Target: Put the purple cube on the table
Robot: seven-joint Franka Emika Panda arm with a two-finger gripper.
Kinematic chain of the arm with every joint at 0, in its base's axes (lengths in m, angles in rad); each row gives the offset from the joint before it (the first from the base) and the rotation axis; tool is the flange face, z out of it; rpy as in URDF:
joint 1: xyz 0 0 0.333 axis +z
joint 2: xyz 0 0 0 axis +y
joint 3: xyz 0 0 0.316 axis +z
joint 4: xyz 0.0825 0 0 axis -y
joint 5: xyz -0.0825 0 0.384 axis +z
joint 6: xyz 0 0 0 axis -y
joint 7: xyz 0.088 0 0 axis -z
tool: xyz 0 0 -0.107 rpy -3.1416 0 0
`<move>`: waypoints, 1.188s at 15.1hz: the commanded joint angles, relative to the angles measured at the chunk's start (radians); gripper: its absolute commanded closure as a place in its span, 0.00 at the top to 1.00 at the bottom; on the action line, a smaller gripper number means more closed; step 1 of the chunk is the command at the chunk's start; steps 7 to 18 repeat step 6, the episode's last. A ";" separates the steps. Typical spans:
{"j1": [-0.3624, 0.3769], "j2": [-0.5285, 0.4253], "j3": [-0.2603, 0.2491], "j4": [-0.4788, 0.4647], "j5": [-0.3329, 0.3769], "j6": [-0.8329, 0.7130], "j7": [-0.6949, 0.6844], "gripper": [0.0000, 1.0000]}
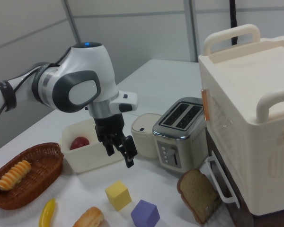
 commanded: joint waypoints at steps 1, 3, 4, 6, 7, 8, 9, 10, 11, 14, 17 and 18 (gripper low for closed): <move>0.009 0.010 -0.013 0.031 0.006 -0.006 0.003 1.00; 0.007 0.008 -0.015 0.034 0.001 -0.008 0.014 1.00; 0.004 0.008 -0.016 0.048 0.000 -0.015 0.014 1.00; 0.005 0.008 -0.018 0.051 -0.003 -0.019 0.014 1.00; 0.005 0.008 -0.018 0.051 -0.003 -0.019 0.014 1.00; 0.005 0.008 -0.018 0.051 -0.003 -0.019 0.014 1.00; 0.005 0.008 -0.018 0.051 -0.003 -0.019 0.014 1.00; 0.005 0.008 -0.018 0.051 -0.003 -0.019 0.014 1.00; 0.005 0.008 -0.018 0.051 -0.003 -0.019 0.014 1.00; 0.005 0.008 -0.018 0.051 -0.003 -0.019 0.014 1.00; 0.005 0.008 -0.018 0.051 -0.003 -0.019 0.014 1.00; 0.005 0.008 -0.018 0.051 -0.003 -0.019 0.014 1.00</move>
